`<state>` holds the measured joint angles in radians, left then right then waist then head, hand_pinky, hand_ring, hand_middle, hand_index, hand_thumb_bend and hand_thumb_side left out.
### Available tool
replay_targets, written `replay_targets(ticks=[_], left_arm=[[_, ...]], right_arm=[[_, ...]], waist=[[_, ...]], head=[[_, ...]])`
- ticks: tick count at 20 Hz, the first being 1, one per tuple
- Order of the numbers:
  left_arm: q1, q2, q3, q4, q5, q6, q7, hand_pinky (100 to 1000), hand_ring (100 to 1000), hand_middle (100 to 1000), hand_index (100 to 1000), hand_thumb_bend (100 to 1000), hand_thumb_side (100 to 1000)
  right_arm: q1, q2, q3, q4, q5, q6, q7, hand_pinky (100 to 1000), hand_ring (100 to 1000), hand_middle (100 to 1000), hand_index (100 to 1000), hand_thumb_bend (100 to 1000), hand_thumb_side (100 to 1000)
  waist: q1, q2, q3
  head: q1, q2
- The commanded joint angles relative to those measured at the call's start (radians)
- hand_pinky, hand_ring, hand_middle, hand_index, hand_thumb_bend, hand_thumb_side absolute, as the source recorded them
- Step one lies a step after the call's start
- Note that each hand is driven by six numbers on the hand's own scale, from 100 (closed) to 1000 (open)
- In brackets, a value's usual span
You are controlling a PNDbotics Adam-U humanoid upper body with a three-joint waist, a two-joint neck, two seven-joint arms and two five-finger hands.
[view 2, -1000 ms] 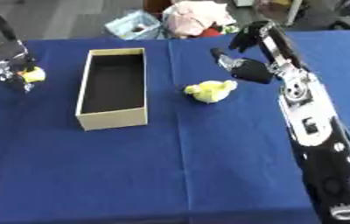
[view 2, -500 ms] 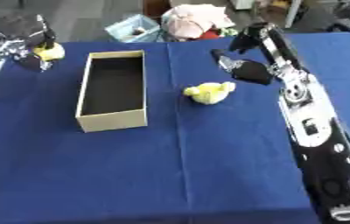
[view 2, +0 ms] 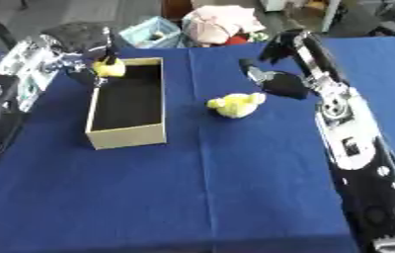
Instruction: Pick up objects on the table and place them in the box.
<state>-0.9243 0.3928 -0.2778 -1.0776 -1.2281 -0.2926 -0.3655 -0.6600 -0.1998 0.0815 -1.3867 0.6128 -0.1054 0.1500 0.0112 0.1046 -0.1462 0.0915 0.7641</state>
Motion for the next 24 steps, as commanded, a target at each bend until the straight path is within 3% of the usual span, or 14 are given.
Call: replay_targets(ticks=[1,9,18,24], left_arm=[[-0.013,-0.008,-0.009,0.004,-0.008,-0.014,-0.009,513,380,375,472,243,100],[0.011,-0.024,-0.031,0.026,0.003,-0.040,-0.040,544,424,418,513,306,100],[0.026,-0.006,-0.033,0.023,0.037,-0.048,-0.059,620,530,544,654,747,230],[0.031,0.019,-0.022,-0.008,0.064,-0.046,-0.063,625,536,554,662,868,284]], right_arm=[[-0.022,-0.006,0.001,-0.007,0.008,-0.004,0.002,674,551,512,534,385,520],[-0.020,-0.012,-0.002,-0.009,0.004,-0.004,0.000,674,551,512,533,388,520],[-0.019,-0.016,-0.005,-0.010,0.004,-0.002,-0.001,674,551,513,534,385,525],[-0.022,-0.020,-0.007,-0.005,0.007,0.000,-0.002,675,552,514,536,386,529]], waist=[[0.000,-0.019,-0.002],[-0.001,-0.017,0.000],[-0.001,-0.017,0.007],[-0.002,-0.018,0.013]], head=[[0.003,0.006],[0.001,0.006],[-0.003,0.006],[-0.010,0.005]])
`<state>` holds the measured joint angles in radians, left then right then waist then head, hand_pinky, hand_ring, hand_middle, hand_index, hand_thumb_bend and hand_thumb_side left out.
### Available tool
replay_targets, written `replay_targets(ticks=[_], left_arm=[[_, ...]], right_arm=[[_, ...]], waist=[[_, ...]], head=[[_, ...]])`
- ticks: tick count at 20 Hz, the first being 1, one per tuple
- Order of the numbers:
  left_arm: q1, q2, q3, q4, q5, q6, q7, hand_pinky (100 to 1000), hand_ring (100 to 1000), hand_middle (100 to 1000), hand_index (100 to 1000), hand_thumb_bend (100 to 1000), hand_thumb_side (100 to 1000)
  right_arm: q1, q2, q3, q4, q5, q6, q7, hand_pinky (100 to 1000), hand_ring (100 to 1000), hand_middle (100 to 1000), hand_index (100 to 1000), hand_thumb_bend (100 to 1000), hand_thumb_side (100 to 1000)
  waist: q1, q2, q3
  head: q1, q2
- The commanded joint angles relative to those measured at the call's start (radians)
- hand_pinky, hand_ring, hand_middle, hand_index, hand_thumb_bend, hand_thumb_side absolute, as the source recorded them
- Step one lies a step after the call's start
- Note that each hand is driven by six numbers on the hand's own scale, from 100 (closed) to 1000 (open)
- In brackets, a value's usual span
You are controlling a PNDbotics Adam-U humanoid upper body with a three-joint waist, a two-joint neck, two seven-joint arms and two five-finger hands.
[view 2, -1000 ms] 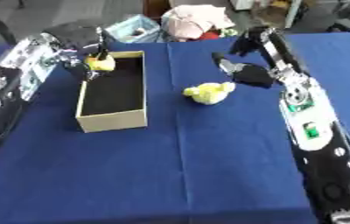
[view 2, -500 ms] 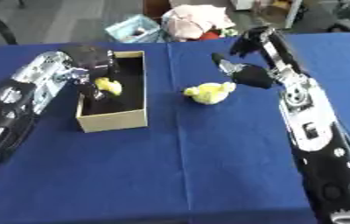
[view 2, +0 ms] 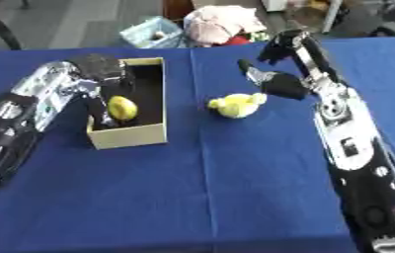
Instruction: Pick up objects on the table and place them in the box.
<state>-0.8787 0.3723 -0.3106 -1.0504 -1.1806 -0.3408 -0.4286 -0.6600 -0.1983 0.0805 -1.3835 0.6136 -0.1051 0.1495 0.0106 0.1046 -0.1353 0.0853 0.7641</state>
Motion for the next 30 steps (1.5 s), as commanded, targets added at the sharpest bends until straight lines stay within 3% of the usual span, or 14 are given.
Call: replay_targets(ticks=[1,9,17,22,30], left_arm=[[-0.012,0.047,0.013,-0.047,0.026,0.005,0.003,624,534,553,661,873,288],[0.024,0.148,0.038,-0.251,0.170,0.057,0.058,608,513,541,654,933,363],[0.154,0.258,0.125,-0.534,0.360,0.177,0.131,582,484,524,647,989,427],[0.272,0.268,0.189,-0.658,0.455,0.245,0.182,570,475,518,644,1000,446],[0.443,0.247,0.274,-0.762,0.496,0.313,0.252,555,464,510,638,1000,464]], right_arm=[[-0.024,-0.023,-0.007,-0.007,0.007,-0.001,-0.002,676,552,514,537,387,528],[-0.072,-0.052,0.001,0.030,0.032,-0.003,0.003,682,561,523,550,401,524],[-0.199,-0.116,0.054,0.179,0.094,-0.040,0.046,697,582,543,601,430,508],[-0.277,-0.129,0.087,0.301,0.137,-0.078,0.085,704,597,560,682,440,500],[-0.344,-0.122,0.090,0.473,0.213,-0.116,0.125,721,632,599,764,482,457]], waist=[[-0.002,-0.018,0.003],[-0.003,-0.016,0.021],[-0.005,-0.012,0.050],[-0.006,-0.008,0.062],[-0.007,-0.003,0.081]], head=[[-0.005,0.005],[-0.022,0.002],[-0.043,-0.003],[-0.050,-0.005],[-0.063,-0.007]])
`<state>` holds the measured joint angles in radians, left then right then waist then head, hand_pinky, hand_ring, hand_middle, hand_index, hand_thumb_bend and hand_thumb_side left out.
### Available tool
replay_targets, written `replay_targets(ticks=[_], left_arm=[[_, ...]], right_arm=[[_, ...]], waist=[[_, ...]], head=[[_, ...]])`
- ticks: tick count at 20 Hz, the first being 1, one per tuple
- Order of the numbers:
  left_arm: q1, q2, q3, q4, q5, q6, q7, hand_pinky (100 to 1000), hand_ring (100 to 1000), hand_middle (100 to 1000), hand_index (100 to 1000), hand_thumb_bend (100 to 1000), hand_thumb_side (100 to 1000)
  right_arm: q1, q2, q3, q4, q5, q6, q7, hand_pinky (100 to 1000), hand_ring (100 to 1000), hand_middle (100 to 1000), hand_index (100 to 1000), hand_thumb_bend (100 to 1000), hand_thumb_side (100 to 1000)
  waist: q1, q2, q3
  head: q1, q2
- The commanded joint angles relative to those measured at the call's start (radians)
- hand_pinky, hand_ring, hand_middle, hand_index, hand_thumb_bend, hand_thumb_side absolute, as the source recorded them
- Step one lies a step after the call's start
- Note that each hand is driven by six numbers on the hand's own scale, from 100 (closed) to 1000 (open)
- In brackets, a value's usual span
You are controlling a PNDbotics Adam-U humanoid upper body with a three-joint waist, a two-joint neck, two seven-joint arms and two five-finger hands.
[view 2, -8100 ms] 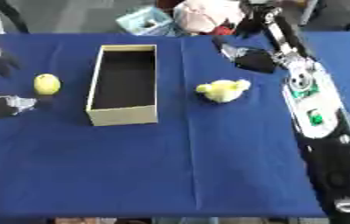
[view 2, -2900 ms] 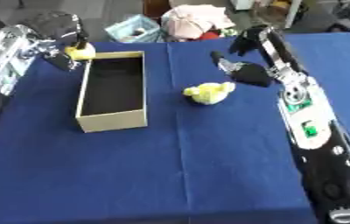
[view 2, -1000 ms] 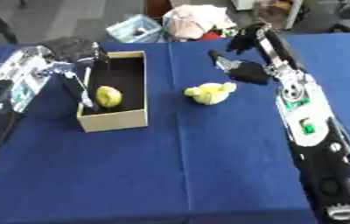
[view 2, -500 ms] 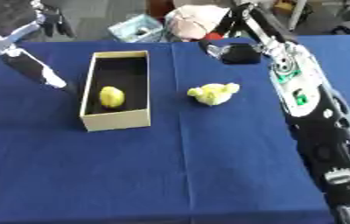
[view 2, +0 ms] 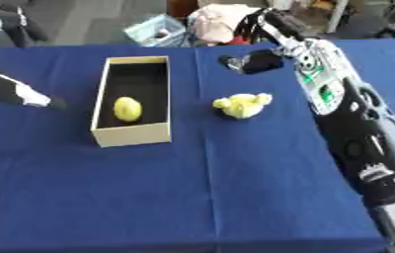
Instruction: Pick up objects on the table and place them in the box.
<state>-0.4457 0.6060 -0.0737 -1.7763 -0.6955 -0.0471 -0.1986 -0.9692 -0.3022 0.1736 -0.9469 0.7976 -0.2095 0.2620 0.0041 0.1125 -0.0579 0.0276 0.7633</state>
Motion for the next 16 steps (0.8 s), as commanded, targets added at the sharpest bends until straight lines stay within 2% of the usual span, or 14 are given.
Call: replay_targets(ticks=[1,4,8,13,16], left_arm=[[0.025,0.010,0.046,-0.041,0.013,0.026,0.031,554,463,510,637,1000,476],[0.065,0.001,0.066,-0.048,0.022,0.041,0.057,550,460,508,636,1000,507],[0.100,-0.006,0.081,-0.046,0.028,0.050,0.078,547,458,506,634,1000,521],[0.127,-0.012,0.093,-0.038,0.027,0.058,0.094,545,456,504,631,1000,534],[0.139,-0.016,0.098,-0.027,0.026,0.062,0.101,544,455,503,630,1000,537]], right_arm=[[-0.041,-0.017,-0.005,0.056,0.041,-0.017,0.020,727,646,612,777,488,454],[-0.057,-0.014,-0.010,0.112,0.080,-0.032,0.054,744,684,640,798,494,449],[-0.068,-0.008,-0.025,0.167,0.130,-0.050,0.090,747,692,647,803,502,429],[-0.071,-0.006,-0.050,0.221,0.170,-0.047,0.103,757,716,670,812,506,423],[-0.070,-0.005,-0.058,0.249,0.186,-0.045,0.152,772,748,703,829,501,428]], waist=[[-0.001,-0.011,0.006],[-0.002,-0.009,0.014],[-0.004,-0.007,0.020],[-0.008,-0.006,0.024],[-0.009,-0.005,0.025]], head=[[-0.006,-0.006],[-0.009,-0.006],[-0.010,-0.005],[-0.010,-0.003],[-0.010,-0.005]])
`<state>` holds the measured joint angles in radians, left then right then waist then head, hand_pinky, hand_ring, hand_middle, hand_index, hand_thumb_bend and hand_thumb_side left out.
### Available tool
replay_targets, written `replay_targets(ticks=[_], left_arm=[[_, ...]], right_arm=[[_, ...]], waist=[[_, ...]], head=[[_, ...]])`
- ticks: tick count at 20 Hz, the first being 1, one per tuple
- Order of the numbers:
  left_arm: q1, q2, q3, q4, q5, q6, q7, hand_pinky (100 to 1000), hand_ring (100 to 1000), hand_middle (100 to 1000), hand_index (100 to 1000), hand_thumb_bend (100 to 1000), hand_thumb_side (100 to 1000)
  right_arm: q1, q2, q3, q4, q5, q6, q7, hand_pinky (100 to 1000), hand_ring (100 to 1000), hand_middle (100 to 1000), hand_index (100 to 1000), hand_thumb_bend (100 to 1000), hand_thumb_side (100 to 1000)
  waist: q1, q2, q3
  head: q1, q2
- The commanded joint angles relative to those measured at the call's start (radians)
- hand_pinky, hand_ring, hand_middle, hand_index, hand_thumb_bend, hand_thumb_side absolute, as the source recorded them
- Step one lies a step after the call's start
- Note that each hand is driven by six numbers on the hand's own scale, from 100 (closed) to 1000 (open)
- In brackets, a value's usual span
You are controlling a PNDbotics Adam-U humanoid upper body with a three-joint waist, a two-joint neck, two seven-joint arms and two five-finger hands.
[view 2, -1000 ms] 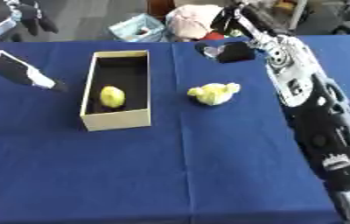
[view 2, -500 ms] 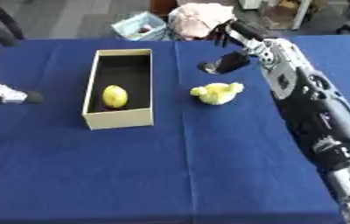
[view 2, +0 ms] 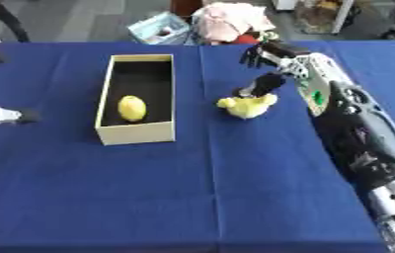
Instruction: Pick up objects on the table and place them in the box.
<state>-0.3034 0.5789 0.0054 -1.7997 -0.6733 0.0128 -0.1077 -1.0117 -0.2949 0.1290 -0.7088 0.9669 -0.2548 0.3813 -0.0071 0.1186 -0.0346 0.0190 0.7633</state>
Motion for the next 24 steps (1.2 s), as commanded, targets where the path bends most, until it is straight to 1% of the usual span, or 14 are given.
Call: replay_targets(ticks=[1,5,11,15,19,20,21,22,24], left_arm=[[0.000,0.010,0.020,0.000,0.003,0.004,0.012,544,454,503,630,1000,538],[0.012,0.008,0.025,0.010,0.002,0.006,0.017,544,454,503,629,1000,540],[0.025,0.002,0.030,0.022,0.001,0.010,0.024,542,453,501,627,1000,545],[0.031,-0.002,0.032,0.026,0.002,0.011,0.027,542,453,501,626,1000,547],[0.035,-0.004,0.033,0.027,0.002,0.011,0.029,542,453,500,626,1000,549],[0.035,-0.004,0.034,0.027,0.002,0.012,0.030,542,452,500,626,1000,550],[0.036,-0.005,0.034,0.027,0.002,0.012,0.030,542,452,500,626,1000,552],[0.036,-0.005,0.034,0.028,0.002,0.012,0.030,542,452,499,625,1000,549],[0.037,-0.006,0.033,0.029,0.002,0.012,0.030,541,451,499,625,1000,555]], right_arm=[[-0.027,-0.012,-0.017,0.018,0.020,0.001,0.050,774,752,708,832,502,427],[-0.024,-0.015,-0.031,0.035,0.026,0.009,0.092,777,760,716,836,500,426],[-0.021,-0.016,-0.042,0.052,0.040,0.020,0.111,779,761,716,831,497,424],[-0.017,-0.012,-0.050,0.059,0.049,0.028,0.109,778,755,712,828,494,424],[-0.013,-0.007,-0.055,0.068,0.056,0.032,0.105,778,749,706,803,489,421],[-0.012,-0.006,-0.056,0.069,0.057,0.032,0.106,778,748,704,790,471,433],[-0.011,-0.006,-0.056,0.070,0.056,0.031,0.107,778,747,703,780,466,429],[-0.010,-0.005,-0.056,0.071,0.055,0.029,0.111,779,746,699,758,466,405],[-0.007,-0.004,-0.054,0.074,0.053,0.025,0.124,780,745,698,731,412,404]], waist=[[0.001,-0.011,0.002],[0.001,-0.011,0.002],[0.002,-0.011,0.001],[0.003,-0.011,0.001],[0.004,-0.012,0.003],[0.003,-0.012,0.003],[0.003,-0.012,0.003],[0.003,-0.012,0.003],[0.002,-0.012,0.003]], head=[[-0.002,-0.005],[-0.002,-0.004],[-0.003,-0.004],[-0.003,-0.003],[-0.003,-0.002],[-0.003,-0.001],[-0.003,-0.001],[-0.003,-0.001],[-0.002,-0.001]])
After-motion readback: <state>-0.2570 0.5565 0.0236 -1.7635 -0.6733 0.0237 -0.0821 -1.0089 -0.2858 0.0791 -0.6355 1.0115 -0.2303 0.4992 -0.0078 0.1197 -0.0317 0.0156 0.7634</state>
